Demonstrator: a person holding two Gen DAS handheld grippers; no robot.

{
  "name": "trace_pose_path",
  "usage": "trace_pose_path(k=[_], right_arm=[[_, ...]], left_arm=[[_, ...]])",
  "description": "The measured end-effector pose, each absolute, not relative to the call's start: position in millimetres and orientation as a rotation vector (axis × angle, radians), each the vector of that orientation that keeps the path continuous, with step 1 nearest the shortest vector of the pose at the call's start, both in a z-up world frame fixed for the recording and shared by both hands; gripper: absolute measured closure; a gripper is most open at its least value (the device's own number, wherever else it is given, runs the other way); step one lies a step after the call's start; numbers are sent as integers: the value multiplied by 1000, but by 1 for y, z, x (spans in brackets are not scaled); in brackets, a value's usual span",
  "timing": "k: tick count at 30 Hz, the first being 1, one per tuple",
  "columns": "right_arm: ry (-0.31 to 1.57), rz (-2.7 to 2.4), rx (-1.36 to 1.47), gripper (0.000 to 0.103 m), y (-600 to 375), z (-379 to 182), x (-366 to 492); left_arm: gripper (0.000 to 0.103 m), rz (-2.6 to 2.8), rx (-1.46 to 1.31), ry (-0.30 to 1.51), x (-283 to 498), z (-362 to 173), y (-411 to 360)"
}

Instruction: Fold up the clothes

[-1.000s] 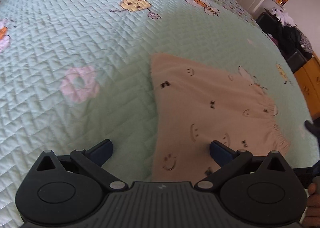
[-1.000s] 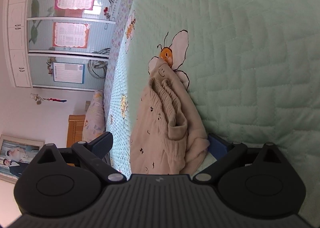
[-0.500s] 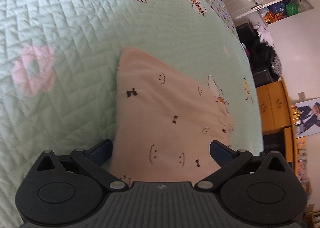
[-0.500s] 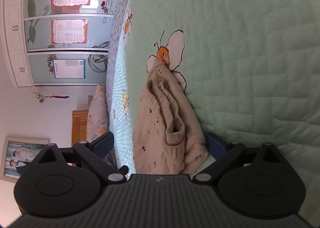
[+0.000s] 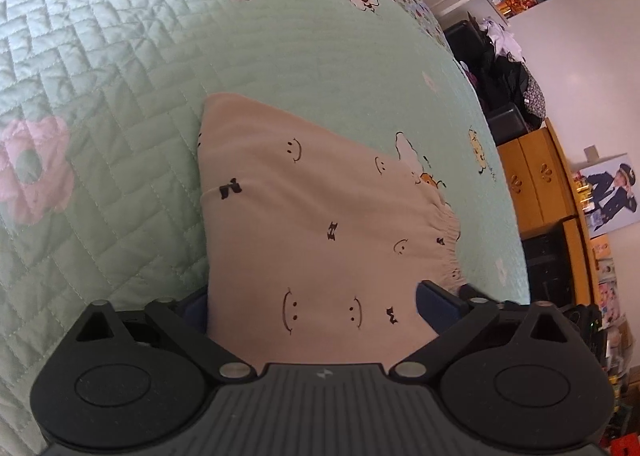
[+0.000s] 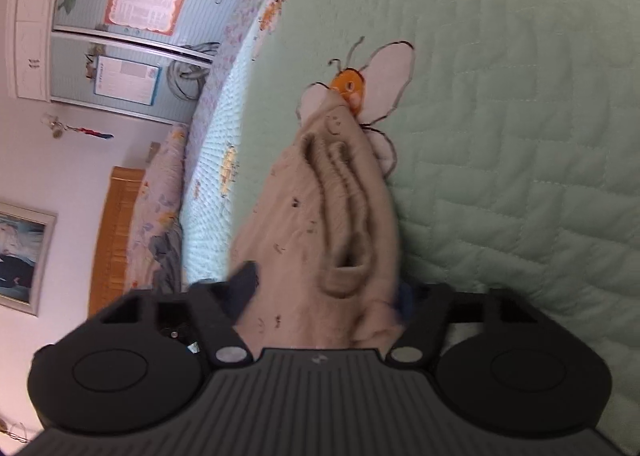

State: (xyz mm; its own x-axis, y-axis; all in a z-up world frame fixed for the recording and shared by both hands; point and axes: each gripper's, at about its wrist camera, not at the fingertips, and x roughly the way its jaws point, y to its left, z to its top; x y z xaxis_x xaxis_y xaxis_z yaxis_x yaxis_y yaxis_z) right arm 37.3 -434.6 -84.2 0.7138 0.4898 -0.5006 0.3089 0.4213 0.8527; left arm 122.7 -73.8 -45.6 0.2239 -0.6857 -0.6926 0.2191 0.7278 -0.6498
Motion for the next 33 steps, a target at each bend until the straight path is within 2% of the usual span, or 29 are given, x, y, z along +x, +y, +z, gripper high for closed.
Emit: trace_pose_path(k=[1,2,3,4,10,16,28,33], right_arm=[[833,119,1161,70,-436,-88,38],[833,121,1166,71,-436,-91,37],[832,124,1172,73,-437,-94,37],[831,125,1166,73,-437,-94,36],[809,109,1112,75,-431,-85,31],[782,105,1087,76,-427,-79,33],[734,112,1044,77,-424,-59,36],[698,106,1026,78,-432,-37,24]], left_arm=[[31,-639,-460,1188,122,-45,-72],[41,-618,-455,1191,123,-44,-70],[67,-602,-455,1197,124,-45,-67],[77,-604,-476,1210,126,-48,-62],[84,-636,-542,1208,129,-58,-57],[86,-654,-578,1188,125,-63,-52],[86,-664,-523,1156,112,-36,-57],[86,-689,-501,1157,101,-16,-83]])
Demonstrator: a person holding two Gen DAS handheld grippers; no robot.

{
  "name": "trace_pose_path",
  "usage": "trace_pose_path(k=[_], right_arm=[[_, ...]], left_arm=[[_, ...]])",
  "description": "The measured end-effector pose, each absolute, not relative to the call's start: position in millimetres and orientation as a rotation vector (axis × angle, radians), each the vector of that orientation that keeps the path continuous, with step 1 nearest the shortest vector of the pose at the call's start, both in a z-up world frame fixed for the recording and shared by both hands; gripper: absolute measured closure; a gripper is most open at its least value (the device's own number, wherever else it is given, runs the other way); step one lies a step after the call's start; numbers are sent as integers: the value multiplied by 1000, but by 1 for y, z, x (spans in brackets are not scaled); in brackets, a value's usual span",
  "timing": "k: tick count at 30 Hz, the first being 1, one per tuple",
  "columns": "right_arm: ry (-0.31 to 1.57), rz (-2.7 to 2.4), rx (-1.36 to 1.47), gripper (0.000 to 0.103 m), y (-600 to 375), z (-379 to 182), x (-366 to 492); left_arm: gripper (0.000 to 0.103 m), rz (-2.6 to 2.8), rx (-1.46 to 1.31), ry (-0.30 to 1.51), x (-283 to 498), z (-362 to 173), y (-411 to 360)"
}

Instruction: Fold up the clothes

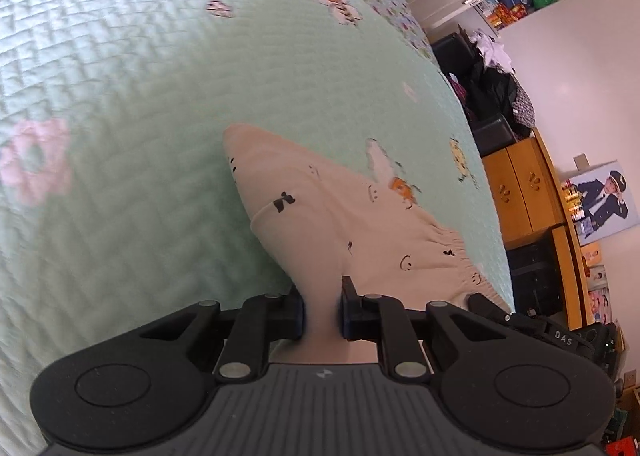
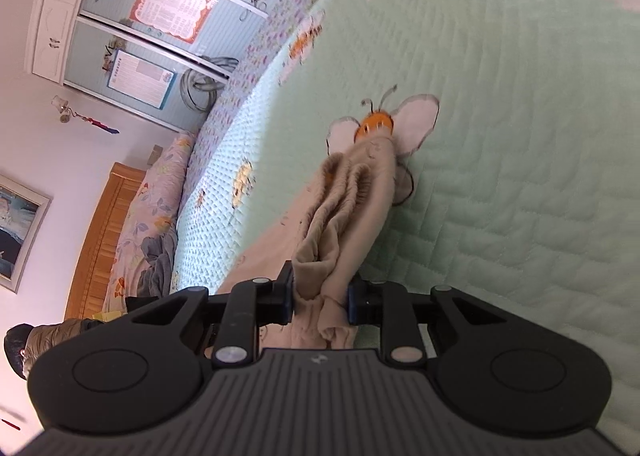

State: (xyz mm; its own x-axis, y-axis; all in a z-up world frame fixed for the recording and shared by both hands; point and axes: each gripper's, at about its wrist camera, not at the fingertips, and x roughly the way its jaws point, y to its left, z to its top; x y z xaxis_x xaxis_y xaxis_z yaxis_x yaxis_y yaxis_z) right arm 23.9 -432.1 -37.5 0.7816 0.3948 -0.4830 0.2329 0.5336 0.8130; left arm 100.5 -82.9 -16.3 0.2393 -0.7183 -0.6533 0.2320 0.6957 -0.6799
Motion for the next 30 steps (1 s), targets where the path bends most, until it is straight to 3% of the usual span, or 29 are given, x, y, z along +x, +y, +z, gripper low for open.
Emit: trace_pose_path(k=[13,17,19,23,24,25,28,30], right_arm=[[478,-58,951,77,-545,47,-99],[411,-166,967,77,-594,50,-160],[407,-229,987,77,-616,36,-187],[544,-427,1045,67,-652,-30,-218],[601,-478,1093,67,-658,-49,-226],[567,-464,1132,67,-657,-60,-239],[445,-457,1159,63,-645,-69,-281],[393,-518,1085,45,-630,-60,-306]], left_arm=[[85,-944,-408,1159,57,49,-283],[82,-1002,-323,1211,35,37,-364],[71,-991,-234,1266,22,14,-400],[67,-915,-56,1309,-2,-30,-423],[60,-915,-58,1292,-5,-27,-415],[47,-897,-37,1275,-9,-20,-405],[25,-872,70,1098,-30,9,-361],[16,-852,89,1035,-40,18,-323]])
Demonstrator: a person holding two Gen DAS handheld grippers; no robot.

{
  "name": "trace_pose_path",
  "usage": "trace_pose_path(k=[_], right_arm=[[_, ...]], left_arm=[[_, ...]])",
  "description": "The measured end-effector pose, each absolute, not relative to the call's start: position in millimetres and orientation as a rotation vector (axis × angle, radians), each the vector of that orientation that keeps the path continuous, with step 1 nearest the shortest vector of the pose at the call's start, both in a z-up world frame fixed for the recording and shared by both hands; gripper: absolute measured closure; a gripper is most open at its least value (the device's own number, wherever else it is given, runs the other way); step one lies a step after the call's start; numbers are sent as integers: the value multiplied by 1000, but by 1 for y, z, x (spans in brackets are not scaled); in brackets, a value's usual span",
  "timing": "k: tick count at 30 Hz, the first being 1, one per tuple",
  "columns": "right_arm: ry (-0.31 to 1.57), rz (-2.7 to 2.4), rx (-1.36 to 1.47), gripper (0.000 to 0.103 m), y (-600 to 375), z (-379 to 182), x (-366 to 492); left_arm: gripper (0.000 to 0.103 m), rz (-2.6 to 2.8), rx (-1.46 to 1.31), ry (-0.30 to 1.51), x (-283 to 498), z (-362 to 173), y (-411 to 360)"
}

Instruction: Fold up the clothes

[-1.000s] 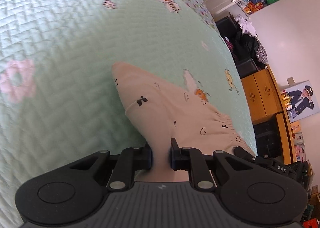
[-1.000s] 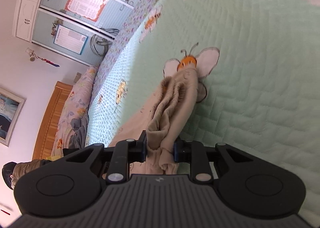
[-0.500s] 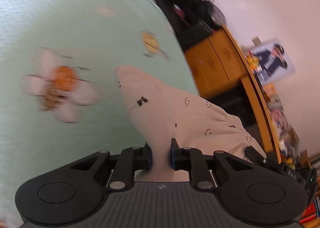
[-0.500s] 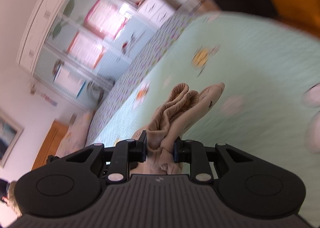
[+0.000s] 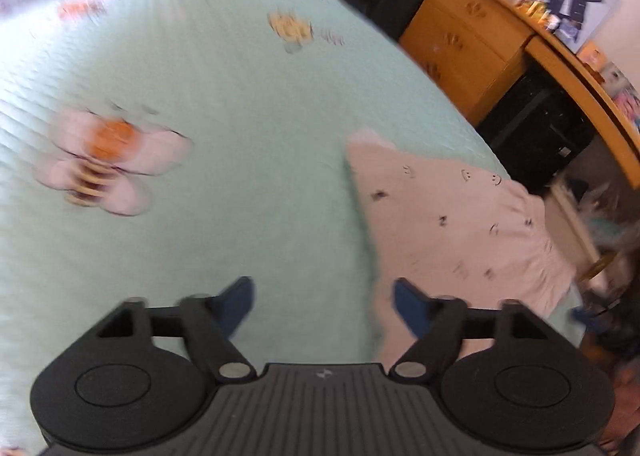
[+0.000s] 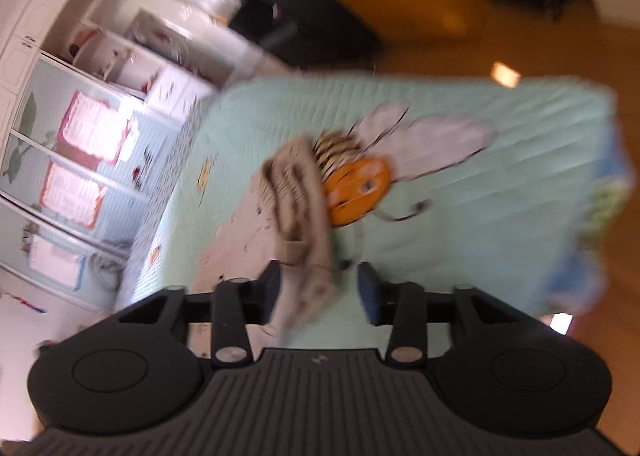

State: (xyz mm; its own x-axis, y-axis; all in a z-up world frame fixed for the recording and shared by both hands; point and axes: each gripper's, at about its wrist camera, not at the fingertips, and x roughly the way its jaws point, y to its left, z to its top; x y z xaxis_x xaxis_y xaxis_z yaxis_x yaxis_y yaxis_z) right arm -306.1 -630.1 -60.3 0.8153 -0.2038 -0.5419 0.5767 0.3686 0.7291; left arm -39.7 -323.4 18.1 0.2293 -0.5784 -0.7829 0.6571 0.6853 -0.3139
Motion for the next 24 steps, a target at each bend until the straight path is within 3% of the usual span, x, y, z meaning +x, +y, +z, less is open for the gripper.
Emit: trace_pose_path(k=[2,7,16,24], right_arm=[[349,-576,1034,37,-615,-54,-325],[281,-467,908,37,-574,-28,-339],[274,-59,749,31,-454,42,-244],[295,225,703,30,-340,104,-205]], left_arm=[[16,-813,26,1047,-44,19,-278],[16,-679,-169,1032,-67,18,-147],[16,-405,-408,901,-134,37,70],[14,-303,-514,765,-183,56,175]])
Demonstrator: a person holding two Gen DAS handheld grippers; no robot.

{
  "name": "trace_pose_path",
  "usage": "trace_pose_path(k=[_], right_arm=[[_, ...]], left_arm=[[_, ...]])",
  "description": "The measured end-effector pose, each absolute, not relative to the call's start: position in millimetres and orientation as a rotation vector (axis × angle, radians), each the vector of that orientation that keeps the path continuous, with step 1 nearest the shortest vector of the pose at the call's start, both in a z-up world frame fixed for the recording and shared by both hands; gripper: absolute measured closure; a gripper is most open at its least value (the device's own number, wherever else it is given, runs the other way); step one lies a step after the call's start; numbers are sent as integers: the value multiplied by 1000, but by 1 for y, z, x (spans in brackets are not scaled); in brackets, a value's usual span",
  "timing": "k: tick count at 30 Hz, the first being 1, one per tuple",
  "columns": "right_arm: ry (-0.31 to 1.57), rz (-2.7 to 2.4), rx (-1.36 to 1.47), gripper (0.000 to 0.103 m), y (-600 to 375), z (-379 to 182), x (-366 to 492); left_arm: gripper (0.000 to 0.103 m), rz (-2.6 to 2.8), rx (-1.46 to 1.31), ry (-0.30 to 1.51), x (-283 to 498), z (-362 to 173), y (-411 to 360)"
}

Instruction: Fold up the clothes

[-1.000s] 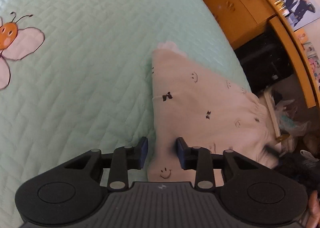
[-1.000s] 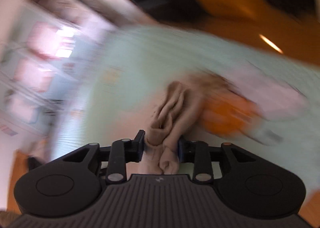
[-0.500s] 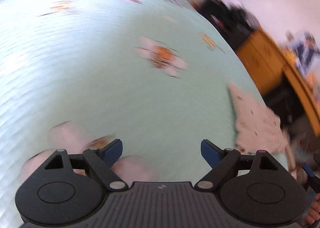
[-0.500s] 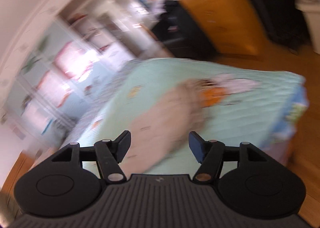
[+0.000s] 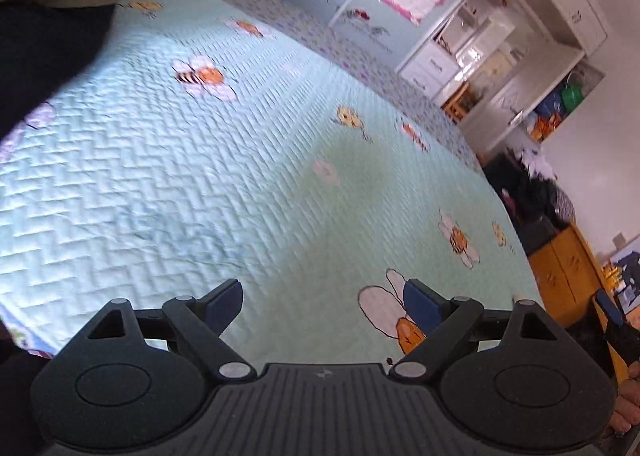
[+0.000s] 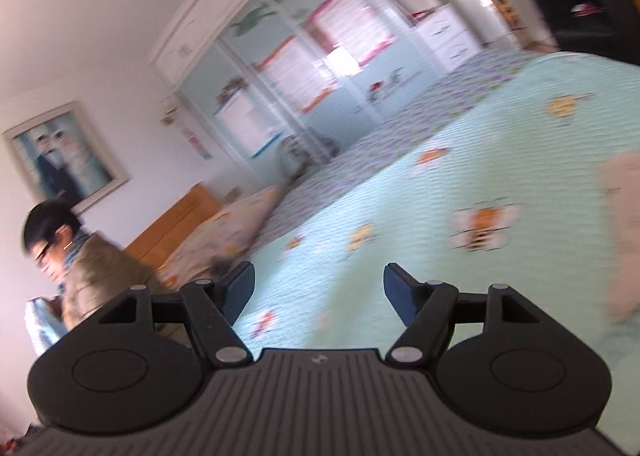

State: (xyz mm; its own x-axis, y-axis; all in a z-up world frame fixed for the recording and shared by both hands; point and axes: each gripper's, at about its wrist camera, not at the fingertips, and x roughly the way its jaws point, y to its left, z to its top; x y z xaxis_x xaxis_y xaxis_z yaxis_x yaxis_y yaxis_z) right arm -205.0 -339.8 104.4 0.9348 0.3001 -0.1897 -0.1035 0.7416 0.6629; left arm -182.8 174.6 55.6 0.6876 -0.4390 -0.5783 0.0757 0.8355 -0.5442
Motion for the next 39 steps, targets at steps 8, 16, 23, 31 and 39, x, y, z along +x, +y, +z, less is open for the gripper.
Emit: trace_pose_path(k=[8,16,23,31,39], right_arm=[[350,314,731,25,-280,113,-196],[385,322,692,25,-256,117,-193],[387,344,675,23,-242,124,-192],[458,296,740,23,-248,92,-199],[465,298,743,23,-245,90,-209]], left_arm=[[13,-222,-461,659,-220,53,203],[10,-205,-443,626,-227,46,199],[4,-183,-499,641,-216,37,196],[1,-205,-524,594,-222,31,188],[1,-186,-522,595,-224,33,184]])
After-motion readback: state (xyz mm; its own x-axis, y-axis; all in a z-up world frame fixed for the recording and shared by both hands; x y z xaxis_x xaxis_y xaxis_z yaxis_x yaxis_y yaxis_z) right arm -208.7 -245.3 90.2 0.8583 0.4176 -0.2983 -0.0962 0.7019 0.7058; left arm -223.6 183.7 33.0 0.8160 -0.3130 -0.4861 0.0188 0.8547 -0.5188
